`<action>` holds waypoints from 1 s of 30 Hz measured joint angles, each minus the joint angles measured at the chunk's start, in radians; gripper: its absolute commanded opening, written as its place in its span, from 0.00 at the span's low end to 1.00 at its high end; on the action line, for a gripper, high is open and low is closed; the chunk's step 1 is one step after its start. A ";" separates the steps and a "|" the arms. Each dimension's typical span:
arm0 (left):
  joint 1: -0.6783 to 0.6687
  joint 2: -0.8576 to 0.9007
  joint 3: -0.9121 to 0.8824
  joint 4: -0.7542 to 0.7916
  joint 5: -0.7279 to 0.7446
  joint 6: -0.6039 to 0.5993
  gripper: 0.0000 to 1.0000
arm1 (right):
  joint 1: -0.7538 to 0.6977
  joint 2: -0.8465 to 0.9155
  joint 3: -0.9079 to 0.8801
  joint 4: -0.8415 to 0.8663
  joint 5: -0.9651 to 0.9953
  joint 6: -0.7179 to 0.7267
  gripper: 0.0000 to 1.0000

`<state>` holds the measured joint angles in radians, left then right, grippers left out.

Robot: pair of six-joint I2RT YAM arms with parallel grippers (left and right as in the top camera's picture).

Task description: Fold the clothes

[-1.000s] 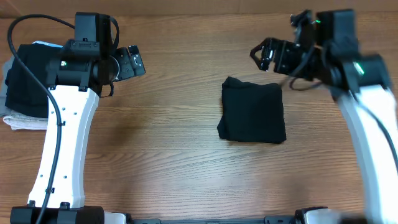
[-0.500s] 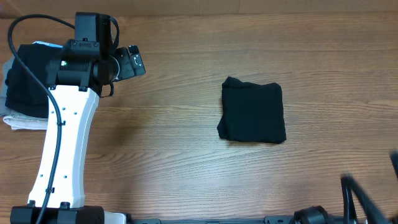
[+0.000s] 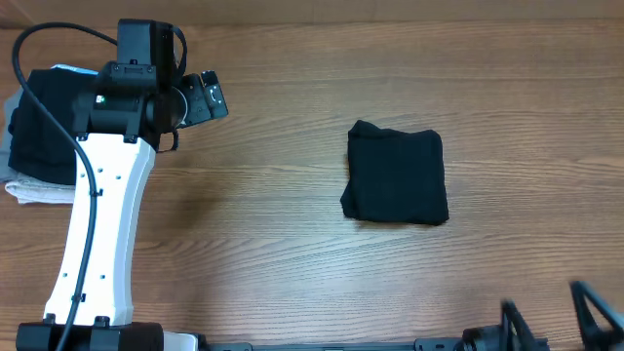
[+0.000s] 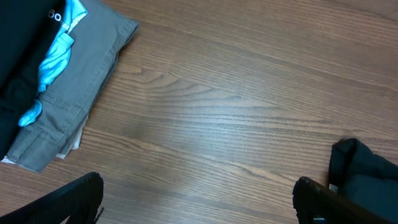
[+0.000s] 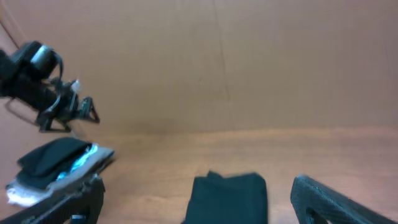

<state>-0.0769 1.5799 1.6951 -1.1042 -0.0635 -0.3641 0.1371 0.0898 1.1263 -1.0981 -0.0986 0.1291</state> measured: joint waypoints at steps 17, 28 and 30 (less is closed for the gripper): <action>0.000 0.000 0.000 0.000 0.000 0.000 1.00 | -0.025 -0.060 -0.917 1.125 -0.002 -0.003 1.00; 0.000 0.000 0.000 0.000 0.000 0.000 1.00 | -0.050 -0.074 -1.051 1.159 -0.018 -0.140 1.00; 0.000 0.000 0.000 0.000 0.000 0.000 1.00 | -0.051 -0.074 -1.053 1.134 -0.021 -0.177 1.00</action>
<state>-0.0769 1.5799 1.6951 -1.1038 -0.0635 -0.3641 0.0864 0.0154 0.0734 0.0360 -0.1192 -0.0479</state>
